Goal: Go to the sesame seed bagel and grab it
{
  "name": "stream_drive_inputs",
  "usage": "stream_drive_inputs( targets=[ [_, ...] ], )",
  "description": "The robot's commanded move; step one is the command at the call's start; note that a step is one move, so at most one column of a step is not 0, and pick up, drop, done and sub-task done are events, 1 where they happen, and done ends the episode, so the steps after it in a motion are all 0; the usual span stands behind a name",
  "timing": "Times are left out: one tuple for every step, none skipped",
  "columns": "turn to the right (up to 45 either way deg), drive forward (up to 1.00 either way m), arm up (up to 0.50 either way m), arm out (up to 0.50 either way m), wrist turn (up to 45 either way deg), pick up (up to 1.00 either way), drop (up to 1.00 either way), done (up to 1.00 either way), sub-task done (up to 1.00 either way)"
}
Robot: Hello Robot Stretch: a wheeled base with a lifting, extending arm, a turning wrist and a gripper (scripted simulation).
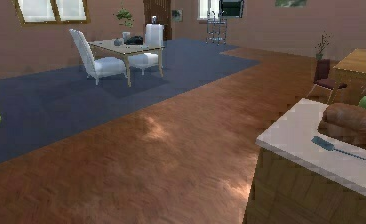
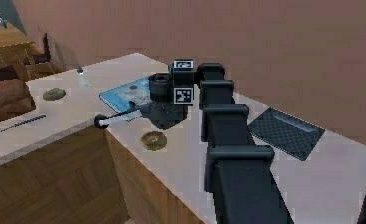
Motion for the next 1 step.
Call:
stream_drive_inputs(
  targets=[
    [0.0, 0.00, 0.00, 0.00, 24.0, 0.00, 0.00, 0.00, 0.00]
  ],
)
